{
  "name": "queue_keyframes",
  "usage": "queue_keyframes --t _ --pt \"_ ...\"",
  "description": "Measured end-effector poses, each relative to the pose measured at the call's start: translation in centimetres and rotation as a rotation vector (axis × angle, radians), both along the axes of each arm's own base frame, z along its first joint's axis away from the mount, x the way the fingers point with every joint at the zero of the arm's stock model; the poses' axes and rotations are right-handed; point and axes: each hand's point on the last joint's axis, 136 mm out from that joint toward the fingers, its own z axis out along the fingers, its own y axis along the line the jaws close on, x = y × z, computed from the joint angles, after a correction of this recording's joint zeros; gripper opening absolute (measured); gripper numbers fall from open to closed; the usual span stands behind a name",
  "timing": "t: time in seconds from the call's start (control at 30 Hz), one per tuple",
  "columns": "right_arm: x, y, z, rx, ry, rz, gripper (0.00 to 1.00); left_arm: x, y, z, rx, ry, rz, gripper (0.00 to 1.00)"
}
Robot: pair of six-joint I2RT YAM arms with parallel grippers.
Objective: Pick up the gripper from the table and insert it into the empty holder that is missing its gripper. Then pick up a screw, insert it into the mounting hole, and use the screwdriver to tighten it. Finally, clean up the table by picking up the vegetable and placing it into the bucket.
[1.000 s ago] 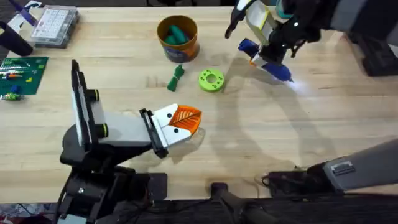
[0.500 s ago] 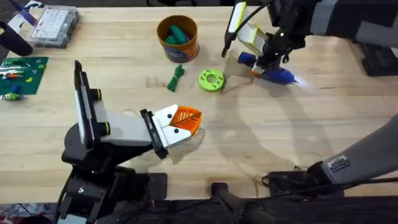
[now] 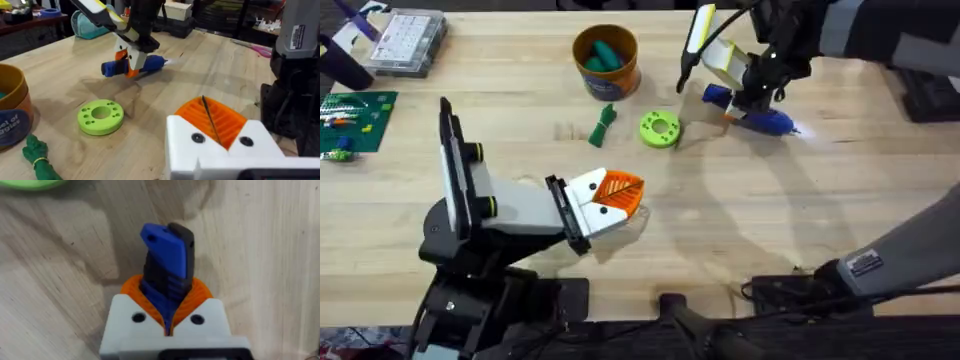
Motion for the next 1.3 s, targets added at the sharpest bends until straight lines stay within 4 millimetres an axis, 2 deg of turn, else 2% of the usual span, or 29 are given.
queue_keyframes --t 0.17,0.2,0.23,0.27,0.37,0.4,0.43,0.47,0.5,0.63,0.9,0.97,1.1,1.17,1.3 --pt "0.0 0.0 0.0 0.000 0.000 0.000 0.021 0.0 0.0 0.0 0.000 0.001 0.000 0.013" --pt "0.0 0.0 0.0 -0.001 0.000 0.000 0.026 0.0 0.0 0.0 -0.001 0.002 0.000 0.059" --pt "0.0 0.0 0.0 -0.001 0.001 0.000 0.062 0.0 0.0 0.0 0.000 -0.002 0.001 0.172" --pt "-0.1 0.0 0.0 -0.002 0.003 -0.001 0.167 0.0 0.0 0.0 0.000 -0.002 0.002 0.322" --pt "-0.1 -0.1 0.0 -0.003 0.002 -0.005 0.612 0.0 0.0 0.0 0.000 -0.001 0.003 0.790" --pt "0.0 -0.1 0.0 0.000 0.001 -0.012 0.766 0.0 0.0 0.0 0.000 -0.001 0.003 0.920" --pt "0.0 -0.1 0.1 0.003 0.000 -0.024 0.902 0.1 0.0 0.0 -0.001 0.001 0.003 0.968" --pt "0.0 -0.1 0.2 0.009 -0.002 -0.039 0.974 0.1 0.0 0.1 -0.003 -0.004 0.004 0.982" --pt "0.0 -0.1 0.4 0.015 -0.006 -0.057 0.990 0.1 0.0 0.4 -0.006 -0.016 0.003 0.986" --pt "-0.4 -0.2 2.6 0.048 -0.035 -0.133 0.995 0.8 0.3 1.8 -0.054 -0.028 0.049 0.987" --pt "-1.9 -0.5 10.0 0.138 -0.171 -0.248 0.998 3.3 2.0 2.4 -0.155 0.112 0.232 0.987" --pt "-2.1 -0.5 12.0 0.173 -0.221 -0.282 0.998 3.8 2.6 3.3 -0.167 0.100 0.278 0.986" --pt "-2.9 -0.7 16.0 0.251 -0.321 -0.350 0.997 4.7 3.8 6.9 -0.175 0.028 0.370 0.986" --pt "-3.3 -0.8 17.6 0.289 -0.359 -0.383 0.997 5.1 4.3 7.9 -0.157 0.028 0.415 0.986" --pt "-4.5 -1.0 20.6 0.371 -0.427 -0.454 0.997 6.3 5.1 8.1 -0.076 0.102 0.487 0.986"
